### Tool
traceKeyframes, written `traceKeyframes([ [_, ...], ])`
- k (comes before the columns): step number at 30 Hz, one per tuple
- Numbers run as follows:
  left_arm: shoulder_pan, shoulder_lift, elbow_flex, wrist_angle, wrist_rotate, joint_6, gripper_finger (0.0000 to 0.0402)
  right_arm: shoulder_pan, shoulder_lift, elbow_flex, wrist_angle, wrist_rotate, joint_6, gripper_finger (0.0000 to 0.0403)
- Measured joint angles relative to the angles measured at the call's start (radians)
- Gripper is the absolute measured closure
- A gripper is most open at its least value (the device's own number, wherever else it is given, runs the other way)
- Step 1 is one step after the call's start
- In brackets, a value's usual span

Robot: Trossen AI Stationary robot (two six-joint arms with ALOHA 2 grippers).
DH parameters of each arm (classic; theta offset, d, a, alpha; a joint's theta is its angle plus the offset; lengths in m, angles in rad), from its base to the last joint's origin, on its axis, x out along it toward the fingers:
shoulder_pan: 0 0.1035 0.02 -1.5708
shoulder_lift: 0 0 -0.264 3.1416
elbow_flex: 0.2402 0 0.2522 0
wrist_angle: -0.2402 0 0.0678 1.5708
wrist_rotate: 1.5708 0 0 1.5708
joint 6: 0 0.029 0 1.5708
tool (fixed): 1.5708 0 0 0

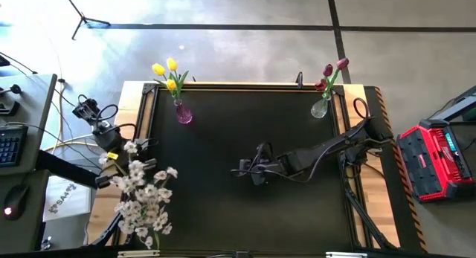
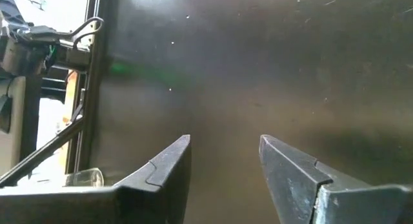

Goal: Sort flowers into vase by color
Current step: Put the white flowers into the bottom transparent vase

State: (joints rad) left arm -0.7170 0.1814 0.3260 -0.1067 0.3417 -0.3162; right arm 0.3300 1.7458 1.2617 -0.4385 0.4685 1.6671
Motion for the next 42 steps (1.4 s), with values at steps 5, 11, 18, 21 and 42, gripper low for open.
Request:
traceKeyframes([
  [5,0.000,0.000,0.000,-0.037,0.003,-0.048,0.0280,-0.011,0.000,0.000,0.001,-0.021,-0.017,0.0231],
  [11,0.000,0.000,0.000,-0.039,0.033,-0.075,0.0243,-0.019,0.000,0.000,0.001,-0.020,-0.026,0.0231],
  [18,0.000,0.000,0.000,-0.045,0.046,-0.121,0.0232,-0.024,0.000,0.000,0.002,-0.022,-0.038,0.0231],
  [21,0.000,0.000,0.000,-0.057,0.047,-0.170,0.0231,-0.024,0.000,0.000,0.034,-0.024,-0.093,0.0231],
  [42,0.000,0.000,0.000,-0.141,-0.066,-0.303,0.0231,-0.072,-0.072,0.000,0.077,-0.045,-0.268,0.0231],
])
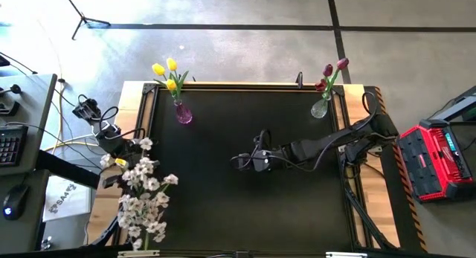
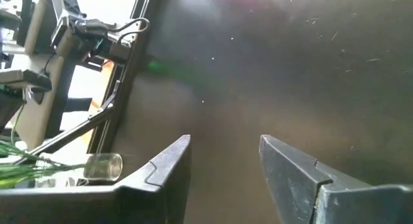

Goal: Sort flowers into vase by color
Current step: Put the white flowers into the bottom transparent vase

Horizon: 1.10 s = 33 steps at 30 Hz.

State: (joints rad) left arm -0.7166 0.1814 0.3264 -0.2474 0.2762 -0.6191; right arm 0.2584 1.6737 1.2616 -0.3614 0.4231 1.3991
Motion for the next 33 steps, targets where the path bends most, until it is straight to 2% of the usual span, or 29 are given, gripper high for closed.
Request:
traceKeyframes([
  [5,0.000,0.000,0.000,0.003,-0.065,-0.060,0.0231,-0.012,0.000,0.000,0.002,-0.030,-0.031,0.0231],
  [10,0.000,0.000,0.000,0.035,-0.077,-0.060,0.0227,-0.017,0.000,0.000,0.008,-0.048,-0.043,0.0231],
  [18,0.000,0.000,0.001,0.096,-0.077,-0.060,0.0171,-0.016,0.000,0.000,0.019,-0.059,-0.050,0.0231],
  [22,0.000,0.000,0.001,0.096,-0.046,-0.059,0.0153,-0.016,0.000,0.000,0.036,-0.060,-0.058,0.0231],
  [33,0.000,-0.002,0.061,0.094,0.006,-0.048,0.0151,-0.016,0.000,0.000,0.058,-0.062,-0.064,0.0231],
])
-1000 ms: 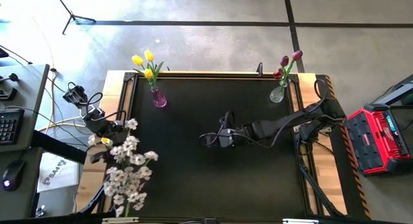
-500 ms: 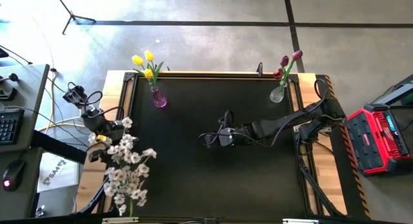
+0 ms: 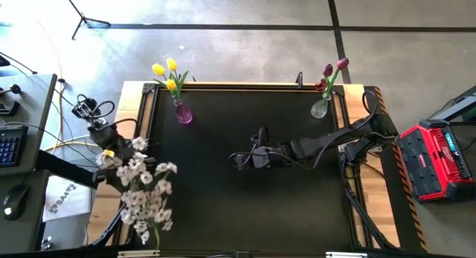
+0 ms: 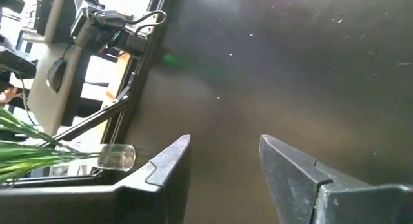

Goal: Sort flowers into vase by color
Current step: Put the white flowers into the bottom transparent vase

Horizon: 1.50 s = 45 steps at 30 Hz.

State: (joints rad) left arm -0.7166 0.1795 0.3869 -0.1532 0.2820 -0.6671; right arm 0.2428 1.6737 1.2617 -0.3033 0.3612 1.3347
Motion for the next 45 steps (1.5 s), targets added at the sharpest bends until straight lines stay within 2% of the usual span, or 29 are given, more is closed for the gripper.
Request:
traceKeyframes([
  [9,0.000,0.000,0.042,-0.007,0.012,0.005,0.0151,0.000,0.000,0.000,0.033,0.001,-0.024,0.0231],
  [35,0.000,0.001,0.046,-0.004,0.072,-0.029,0.0151,0.000,0.000,0.000,0.054,-0.004,-0.034,0.0231],
  [42,0.000,0.001,0.133,-0.013,0.051,0.019,0.0151,0.000,0.000,0.000,0.095,-0.005,-0.059,0.0231],
  [45,0.000,0.001,0.180,-0.070,0.028,0.058,0.0151,0.000,0.000,0.000,0.096,-0.005,-0.060,0.0231],
])
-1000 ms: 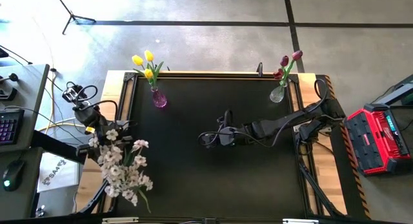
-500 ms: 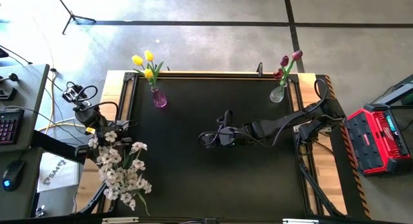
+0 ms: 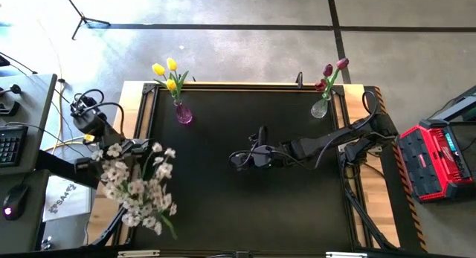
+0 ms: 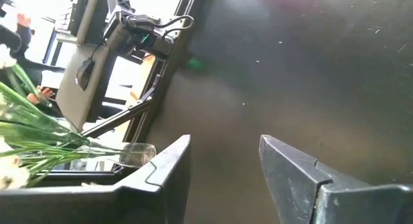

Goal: Sort flowers into vase by color
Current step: Put the white flowers into the bottom transparent vase

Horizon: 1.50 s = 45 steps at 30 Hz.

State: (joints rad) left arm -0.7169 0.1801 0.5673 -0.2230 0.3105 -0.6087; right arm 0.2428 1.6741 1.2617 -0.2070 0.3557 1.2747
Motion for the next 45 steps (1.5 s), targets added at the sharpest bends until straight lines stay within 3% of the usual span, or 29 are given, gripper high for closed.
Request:
traceKeyframes([
  [24,0.000,0.007,0.062,-0.146,0.005,0.058,0.0151,0.028,0.000,0.000,0.028,0.007,0.003,0.0231],
  [29,0.000,0.008,0.061,-0.127,0.026,0.042,0.0145,0.033,0.000,0.000,0.032,0.007,0.003,0.0231],
  [35,0.000,0.007,0.061,0.017,0.035,-0.011,0.0133,0.035,0.000,0.000,0.032,0.007,0.007,0.0231],
  [42,0.000,0.032,0.060,-0.023,0.040,-0.010,0.0128,0.035,0.000,0.000,0.033,0.007,0.007,0.0223],
  [45,0.000,0.033,0.060,0.041,0.034,0.004,0.0128,0.035,0.000,0.000,0.037,0.008,0.008,0.0214],
])
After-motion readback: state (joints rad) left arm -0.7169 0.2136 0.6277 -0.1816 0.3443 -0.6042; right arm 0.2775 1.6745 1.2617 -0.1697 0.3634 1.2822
